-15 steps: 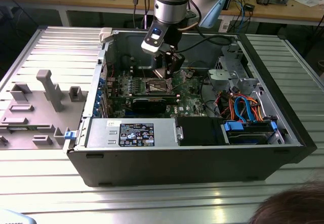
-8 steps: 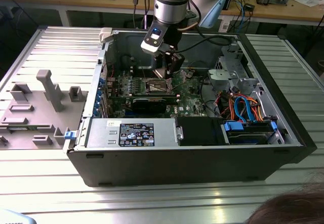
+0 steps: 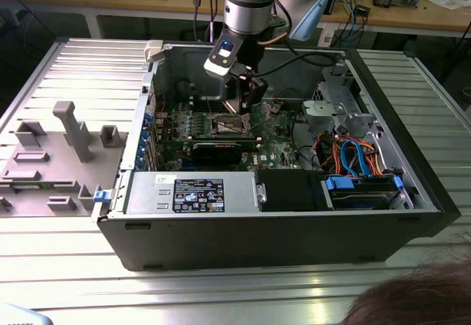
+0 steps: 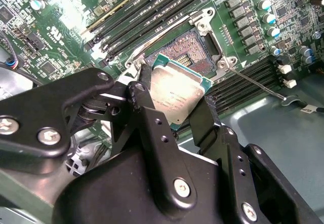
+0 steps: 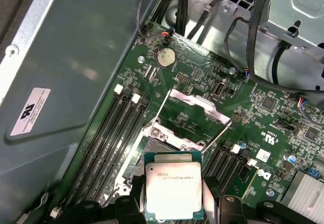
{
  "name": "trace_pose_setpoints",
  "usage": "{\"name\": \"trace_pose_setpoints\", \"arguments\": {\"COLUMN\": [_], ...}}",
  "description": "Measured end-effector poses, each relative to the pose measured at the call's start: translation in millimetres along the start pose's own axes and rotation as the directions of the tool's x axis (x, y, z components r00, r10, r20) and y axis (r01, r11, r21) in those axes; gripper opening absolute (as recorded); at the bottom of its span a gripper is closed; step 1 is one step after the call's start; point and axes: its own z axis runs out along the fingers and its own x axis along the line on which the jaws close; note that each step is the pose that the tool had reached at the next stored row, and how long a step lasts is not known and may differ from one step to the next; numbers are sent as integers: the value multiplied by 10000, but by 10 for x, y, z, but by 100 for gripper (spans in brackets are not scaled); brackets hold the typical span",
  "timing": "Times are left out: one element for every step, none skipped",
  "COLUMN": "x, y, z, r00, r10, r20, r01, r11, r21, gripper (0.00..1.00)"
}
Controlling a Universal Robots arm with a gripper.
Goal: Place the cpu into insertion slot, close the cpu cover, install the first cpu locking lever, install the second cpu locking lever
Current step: 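Place the cpu into insertion slot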
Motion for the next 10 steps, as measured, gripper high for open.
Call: {"name": "trace_pose_setpoints", "arguments": {"x": [0, 0, 0, 0, 0, 0, 0, 0, 0, 0], "y": [0, 0, 0, 0, 0, 0, 0, 0, 0, 0], "z": [0, 0, 1, 1, 1, 1, 2, 2, 2, 2], "r00": [10000, 10000, 10000, 10000, 10000, 9999, 9999, 9999, 9999, 9998], "r10": [28, 45, 60, 83, 97, 112, 125, 150, 169, 183], "r20": [0, 0, 0, 0, 0, 0, 0, 0, -1, 0], "r01": [-28, -45, -60, -83, -97, -112, -125, -150, -169, -183], "r11": [10000, 10000, 10000, 10000, 10000, 9999, 9999, 9999, 9999, 9998], "r21": [0, 0, -1, -1, -1, -1, -2, -1, -1, -2], "gripper": [54, 54, 54, 54, 54, 54, 54, 54, 54, 54]}}
